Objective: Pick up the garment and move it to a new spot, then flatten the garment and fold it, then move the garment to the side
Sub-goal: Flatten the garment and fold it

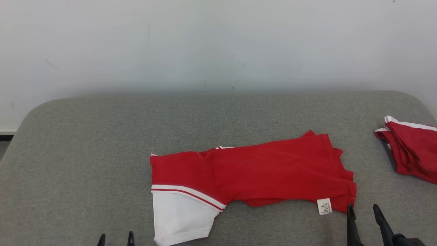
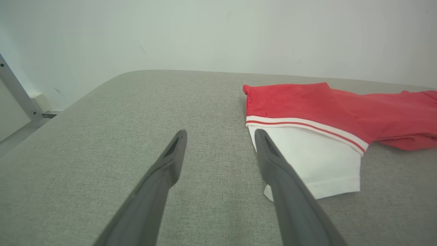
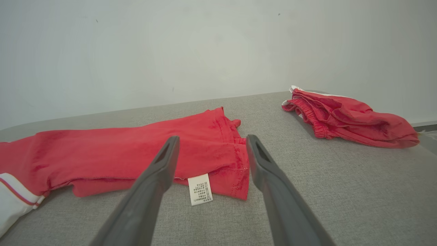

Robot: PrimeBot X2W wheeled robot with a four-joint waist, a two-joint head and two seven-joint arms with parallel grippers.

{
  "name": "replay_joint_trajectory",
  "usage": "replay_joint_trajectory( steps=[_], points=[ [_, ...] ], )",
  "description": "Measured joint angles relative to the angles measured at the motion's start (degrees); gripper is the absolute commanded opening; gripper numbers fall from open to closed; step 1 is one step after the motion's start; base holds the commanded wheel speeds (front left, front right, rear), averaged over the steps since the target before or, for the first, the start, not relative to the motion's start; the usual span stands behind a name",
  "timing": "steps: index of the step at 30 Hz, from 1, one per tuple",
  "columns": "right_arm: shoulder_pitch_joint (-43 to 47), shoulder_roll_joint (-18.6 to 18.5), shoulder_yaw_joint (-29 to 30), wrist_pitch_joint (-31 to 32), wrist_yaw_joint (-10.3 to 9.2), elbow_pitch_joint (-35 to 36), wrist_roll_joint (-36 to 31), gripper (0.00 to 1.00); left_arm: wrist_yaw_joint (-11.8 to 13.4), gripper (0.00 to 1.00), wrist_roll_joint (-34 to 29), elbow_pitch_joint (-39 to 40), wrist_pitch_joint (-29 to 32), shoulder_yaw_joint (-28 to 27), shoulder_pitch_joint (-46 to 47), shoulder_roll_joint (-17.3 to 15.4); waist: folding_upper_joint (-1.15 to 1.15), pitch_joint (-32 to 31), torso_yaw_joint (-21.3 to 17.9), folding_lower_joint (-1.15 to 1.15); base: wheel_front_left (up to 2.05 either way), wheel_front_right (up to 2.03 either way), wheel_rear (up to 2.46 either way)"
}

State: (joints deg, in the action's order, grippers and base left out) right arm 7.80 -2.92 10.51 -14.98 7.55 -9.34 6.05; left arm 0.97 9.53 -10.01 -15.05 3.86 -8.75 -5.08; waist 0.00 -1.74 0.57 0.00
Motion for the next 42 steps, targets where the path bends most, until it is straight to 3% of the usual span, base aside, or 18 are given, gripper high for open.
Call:
replay_joint_trajectory(
  steps=[10,17,27,28,29,31,32,33,42],
  points=[
    [-1.97,0.00,0.87,0.33,0.01,-0.34,-1.31,1.00,-3.63,1.00,0.20,-9.55,1.07,1.75,5.35,-0.36,0.00,0.60,-0.60,0.00,0.00,0.00,0.00],
    [-4.48,-0.21,-0.51,3.25,0.01,-1.40,-2.57,1.00,-5.60,1.00,1.63,-17.20,8.34,3.72,11.84,-0.55,0.00,1.74,-1.33,0.00,0.00,0.00,0.00],
    [-7.85,-1.10,-1.19,5.43,0.01,-2.12,-2.54,1.00,-7.02,0.99,4.01,-20.96,14.60,5.79,16.50,-0.45,0.00,4.17,-1.84,0.01,0.00,0.00,0.00],
    [-7.92,-1.09,-1.21,5.52,0.00,-2.08,-2.55,1.00,-7.02,0.86,4.04,-21.27,15.11,5.86,16.78,-0.46,0.00,4.35,-1.87,0.01,0.00,0.00,0.00],
    [-8.03,-1.07,-1.23,5.94,0.01,-2.10,-2.55,1.00,-7.02,0.82,4.14,-21.53,15.40,5.90,17.05,-0.45,0.00,4.52,-1.93,0.01,0.00,0.00,0.00],
    [-8.15,-1.03,-1.13,6.64,0.01,-2.45,-2.54,1.00,-7.02,0.45,4.44,-21.91,15.97,5.98,17.38,-0.41,0.00,4.77,-2.04,0.01,0.00,0.00,0.00],
    [-8.25,-0.98,-0.96,7.28,0.01,-2.78,-2.54,1.00,-7.02,0.35,4.55,-22.03,16.23,6.04,17.43,-0.41,0.00,4.87,-2.10,0.01,0.00,0.00,0.00],
    [-8.36,-0.93,-0.82,8.06,0.01,-3.10,-2.54,1.00,-7.02,0.00,4.60,-22.05,16.27,6.11,17.47,-0.42,0.00,4.94,-2.16,0.01,0.00,0.00,0.00],
    [-11.48,-1.43,0.93,19.23,0.01,-7.10,-1.68,1.00,-6.93,0.00,5.17,-21.52,17.20,6.60,17.60,-0.73,0.00,6.06,-2.28,0.01,0.00,0.00,0.00]
  ],
)
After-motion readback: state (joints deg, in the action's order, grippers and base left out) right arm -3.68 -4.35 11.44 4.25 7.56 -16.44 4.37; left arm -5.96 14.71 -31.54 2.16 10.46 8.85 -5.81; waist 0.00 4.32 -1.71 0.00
